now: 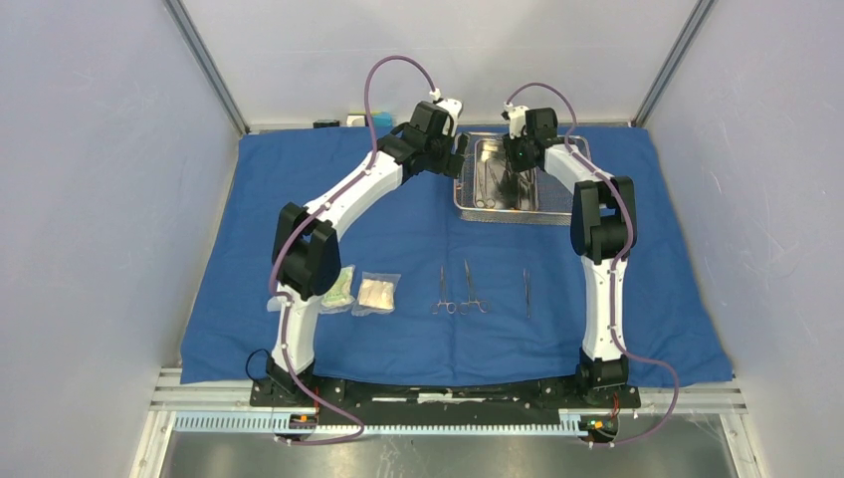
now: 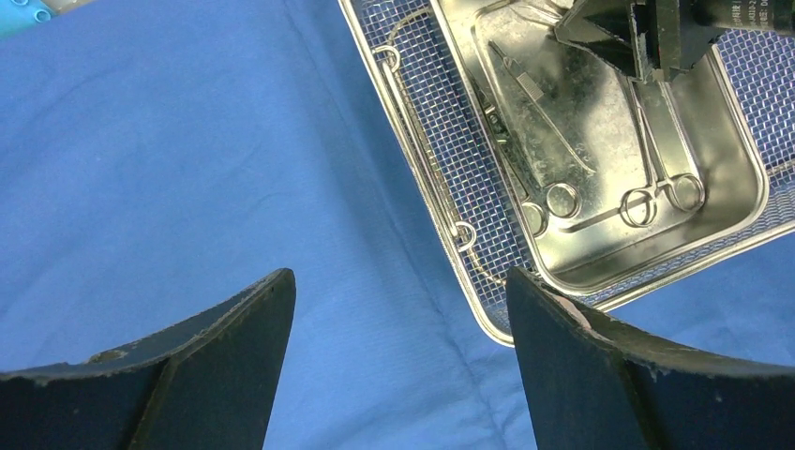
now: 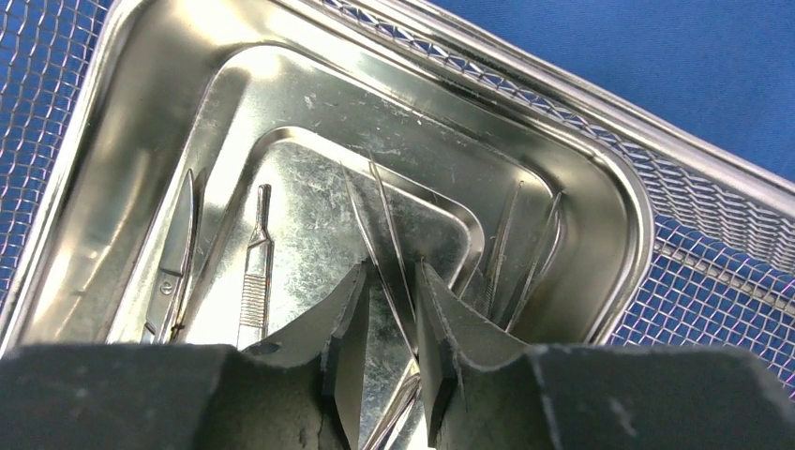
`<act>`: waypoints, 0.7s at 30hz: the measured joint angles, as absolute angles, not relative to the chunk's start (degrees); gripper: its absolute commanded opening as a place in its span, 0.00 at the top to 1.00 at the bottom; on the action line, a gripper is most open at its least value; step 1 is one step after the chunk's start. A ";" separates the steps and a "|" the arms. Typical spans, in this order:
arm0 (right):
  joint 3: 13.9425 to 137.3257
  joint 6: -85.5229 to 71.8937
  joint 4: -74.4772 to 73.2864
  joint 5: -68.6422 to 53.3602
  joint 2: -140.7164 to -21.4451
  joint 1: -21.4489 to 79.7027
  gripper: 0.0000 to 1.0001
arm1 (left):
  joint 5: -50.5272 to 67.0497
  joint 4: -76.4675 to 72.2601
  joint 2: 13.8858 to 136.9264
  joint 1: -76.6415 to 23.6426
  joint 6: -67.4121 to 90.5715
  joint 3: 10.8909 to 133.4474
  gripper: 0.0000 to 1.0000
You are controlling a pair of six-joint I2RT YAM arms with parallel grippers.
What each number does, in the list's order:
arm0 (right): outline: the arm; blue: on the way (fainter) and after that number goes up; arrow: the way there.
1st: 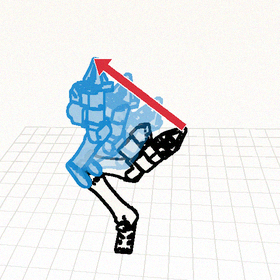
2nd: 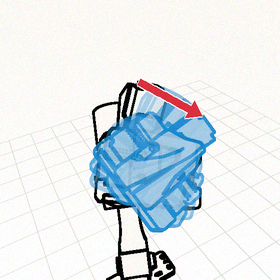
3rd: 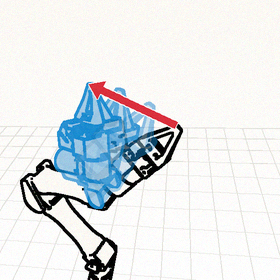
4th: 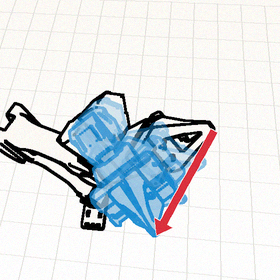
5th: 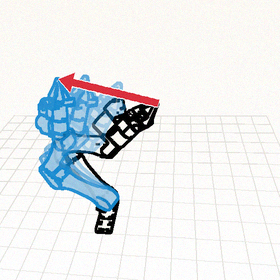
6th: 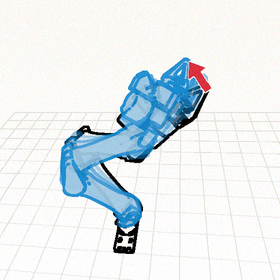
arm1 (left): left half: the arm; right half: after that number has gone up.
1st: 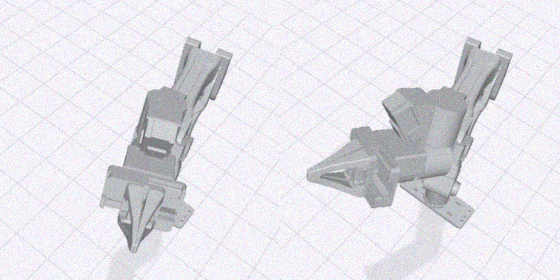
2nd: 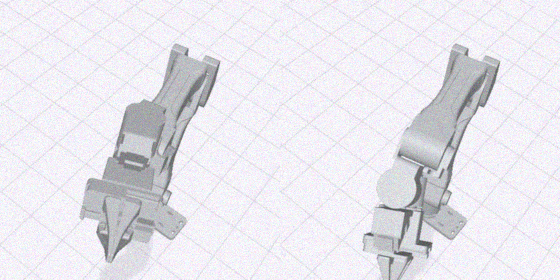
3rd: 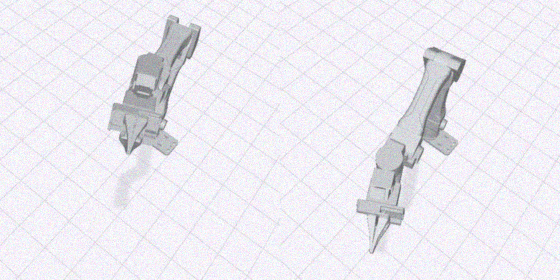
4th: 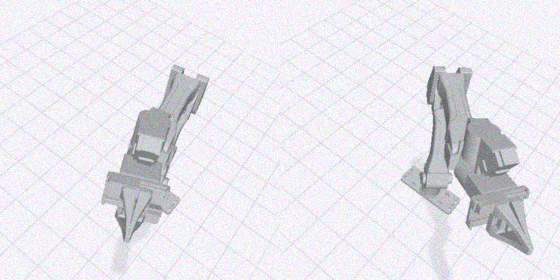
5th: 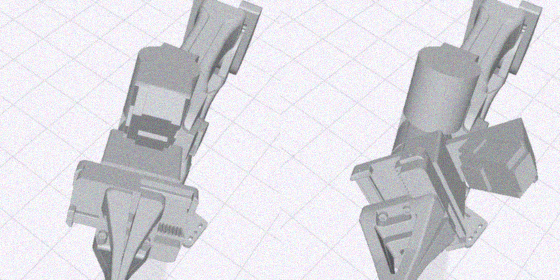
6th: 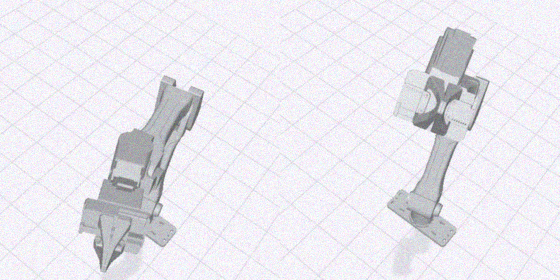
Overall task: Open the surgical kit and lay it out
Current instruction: Pick up the medical item from the container.
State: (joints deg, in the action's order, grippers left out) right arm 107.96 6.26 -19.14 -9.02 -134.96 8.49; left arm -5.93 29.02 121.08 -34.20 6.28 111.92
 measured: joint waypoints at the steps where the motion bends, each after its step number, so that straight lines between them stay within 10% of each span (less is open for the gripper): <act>1: 107.92 6.28 -19.03 -9.04 -134.93 8.49 0.72 | -5.93 29.06 120.95 -34.20 6.28 111.83 0.11; 21: 102.28 9.17 -15.25 -22.46 -129.88 8.43 0.89 | -1.96 29.04 117.58 -34.20 2.83 110.59 0.11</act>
